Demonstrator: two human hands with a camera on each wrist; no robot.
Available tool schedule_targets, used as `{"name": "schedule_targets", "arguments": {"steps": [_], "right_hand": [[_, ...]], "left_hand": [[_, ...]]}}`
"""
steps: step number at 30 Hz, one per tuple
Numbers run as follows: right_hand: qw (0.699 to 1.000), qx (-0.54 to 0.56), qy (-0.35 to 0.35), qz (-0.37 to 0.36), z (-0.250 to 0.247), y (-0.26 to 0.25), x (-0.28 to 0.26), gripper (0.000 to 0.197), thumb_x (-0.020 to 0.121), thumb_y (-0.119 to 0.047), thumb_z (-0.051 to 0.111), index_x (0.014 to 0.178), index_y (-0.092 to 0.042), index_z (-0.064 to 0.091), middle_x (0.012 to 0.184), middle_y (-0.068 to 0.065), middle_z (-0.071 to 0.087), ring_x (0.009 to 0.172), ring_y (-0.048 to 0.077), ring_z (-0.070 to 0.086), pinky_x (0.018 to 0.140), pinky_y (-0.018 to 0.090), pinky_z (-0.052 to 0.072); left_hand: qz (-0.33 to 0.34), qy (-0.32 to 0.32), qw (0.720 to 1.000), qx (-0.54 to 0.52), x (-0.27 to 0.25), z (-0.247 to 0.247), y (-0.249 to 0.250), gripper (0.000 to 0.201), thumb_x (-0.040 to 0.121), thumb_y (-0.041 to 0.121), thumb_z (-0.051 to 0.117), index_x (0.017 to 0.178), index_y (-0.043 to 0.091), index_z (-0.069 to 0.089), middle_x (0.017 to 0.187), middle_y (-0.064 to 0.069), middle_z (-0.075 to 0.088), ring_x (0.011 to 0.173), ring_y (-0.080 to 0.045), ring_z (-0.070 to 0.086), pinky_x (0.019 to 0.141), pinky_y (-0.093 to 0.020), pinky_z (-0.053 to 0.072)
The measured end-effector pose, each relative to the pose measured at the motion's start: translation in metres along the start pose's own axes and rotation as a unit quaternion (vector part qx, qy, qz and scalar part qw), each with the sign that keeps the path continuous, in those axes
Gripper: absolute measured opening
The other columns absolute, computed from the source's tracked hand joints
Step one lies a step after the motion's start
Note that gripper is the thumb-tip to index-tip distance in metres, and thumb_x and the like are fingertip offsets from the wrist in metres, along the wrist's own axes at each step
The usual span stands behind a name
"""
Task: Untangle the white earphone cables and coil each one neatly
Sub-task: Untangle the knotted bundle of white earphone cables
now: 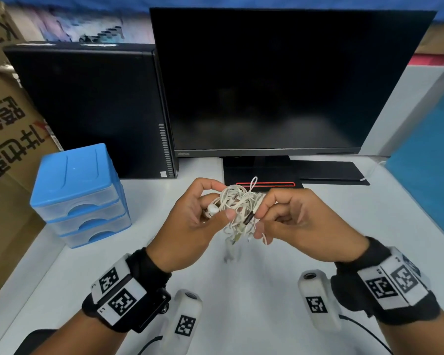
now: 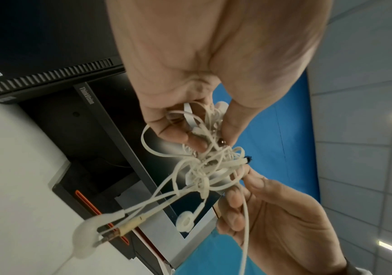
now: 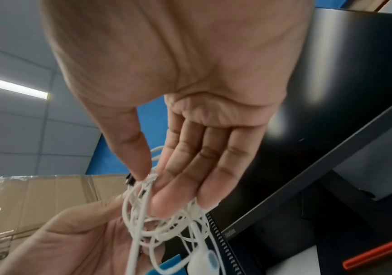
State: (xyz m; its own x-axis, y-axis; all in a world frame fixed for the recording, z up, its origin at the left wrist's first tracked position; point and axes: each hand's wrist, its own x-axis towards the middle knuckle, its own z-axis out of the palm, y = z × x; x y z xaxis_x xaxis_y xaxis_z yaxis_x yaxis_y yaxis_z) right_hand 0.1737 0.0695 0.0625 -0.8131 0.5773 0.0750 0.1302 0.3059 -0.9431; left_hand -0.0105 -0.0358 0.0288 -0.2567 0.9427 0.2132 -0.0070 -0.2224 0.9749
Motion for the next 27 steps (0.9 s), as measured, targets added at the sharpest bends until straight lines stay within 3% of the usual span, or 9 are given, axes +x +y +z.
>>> {"name": "schedule_targets", "arguments": {"steps": [2,4,7,10,14,20,23,25,27], "right_hand": [[1.000,0.019,-0.001,0.002,0.001,0.000,0.000,0.014,0.083,0.011,0.068,0.086,0.002,0.058,0.074,0.018,0.074,0.062,0.025,0.066,0.070,0.040,0.055],[0.999,0.049,0.020,-0.003,0.006,0.001,0.001,0.018,0.081,0.011,0.070,0.085,0.004,0.053,0.074,0.023,0.073,0.064,0.031,0.067,0.071,0.044,0.056],[0.996,0.075,0.038,-0.005,0.013,0.005,0.004,0.023,0.081,0.011,0.070,0.082,-0.001,0.051,0.076,0.027,0.072,0.068,0.037,0.068,0.076,0.054,0.056],[0.996,0.089,0.026,0.003,0.016,0.006,0.004,0.026,0.080,0.012,0.070,0.083,0.001,0.046,0.078,0.027,0.073,0.070,0.042,0.069,0.076,0.053,0.057],[0.996,0.088,0.018,0.009,0.013,0.002,0.003,0.032,0.081,0.012,0.068,0.081,-0.005,0.041,0.075,0.021,0.074,0.067,0.037,0.069,0.075,0.050,0.058],[0.996,0.088,0.018,0.016,0.013,0.002,0.002,0.033,0.081,0.012,0.069,0.080,-0.006,0.042,0.074,0.021,0.074,0.068,0.038,0.071,0.076,0.055,0.058],[0.997,0.079,0.005,0.023,0.013,0.001,0.001,0.029,0.077,0.003,0.075,0.082,-0.003,0.047,0.074,0.021,0.074,0.067,0.033,0.071,0.075,0.047,0.060],[0.998,0.056,-0.003,0.030,0.009,-0.002,0.000,0.027,0.076,-0.005,0.077,0.085,-0.001,0.051,0.074,0.021,0.074,0.067,0.032,0.071,0.074,0.043,0.060],[1.000,0.004,0.016,0.026,0.002,-0.004,-0.001,0.022,0.078,-0.010,0.077,0.083,-0.002,0.057,0.071,0.015,0.075,0.065,0.029,0.071,0.071,0.042,0.060]], "left_hand": [[-0.001,0.000,1.000,0.011,0.000,0.000,-0.001,0.036,0.080,0.020,0.074,0.110,0.020,0.054,0.099,-0.009,0.075,0.086,-0.030,0.067,0.082,-0.046,0.051],[0.003,-0.007,1.000,0.022,0.000,0.001,0.000,0.035,0.082,0.011,0.070,0.112,0.019,0.054,0.101,-0.009,0.075,0.089,-0.025,0.069,0.082,-0.038,0.053],[0.025,-0.012,0.998,0.060,-0.001,0.001,0.001,0.032,0.085,0.010,0.066,0.113,0.024,0.060,0.103,-0.005,0.074,0.092,-0.027,0.068,0.085,-0.042,0.054],[0.064,-0.001,0.989,0.132,-0.003,0.003,0.004,0.029,0.088,0.013,0.062,0.107,0.033,0.069,0.100,0.009,0.072,0.091,-0.015,0.066,0.084,-0.039,0.054],[0.101,0.007,0.978,0.184,-0.007,0.006,0.006,0.025,0.094,0.013,0.059,0.110,0.032,0.060,0.090,0.021,0.068,0.077,-0.004,0.062,0.069,-0.017,0.047],[0.106,0.021,0.971,0.212,-0.011,0.011,0.011,0.027,0.098,0.013,0.053,0.107,0.036,0.043,0.087,0.024,0.071,0.067,-0.004,0.064,0.059,-0.015,0.047],[0.111,0.014,0.962,0.249,-0.011,0.010,0.010,0.021,0.099,0.016,0.052,0.103,0.035,0.046,0.090,0.018,0.069,0.066,-0.005,0.063,0.055,-0.019,0.048],[0.124,0.013,0.956,0.264,-0.011,0.009,0.010,0.019,0.098,0.010,0.053,0.097,0.029,0.053,0.087,0.008,0.065,0.063,-0.003,0.062,0.055,-0.014,0.046],[0.127,0.012,0.954,0.271,-0.011,0.007,0.009,0.026,0.096,0.000,0.053,0.090,0.026,0.058,0.080,0.006,0.061,0.061,0.000,0.062,0.055,-0.012,0.044]]}}
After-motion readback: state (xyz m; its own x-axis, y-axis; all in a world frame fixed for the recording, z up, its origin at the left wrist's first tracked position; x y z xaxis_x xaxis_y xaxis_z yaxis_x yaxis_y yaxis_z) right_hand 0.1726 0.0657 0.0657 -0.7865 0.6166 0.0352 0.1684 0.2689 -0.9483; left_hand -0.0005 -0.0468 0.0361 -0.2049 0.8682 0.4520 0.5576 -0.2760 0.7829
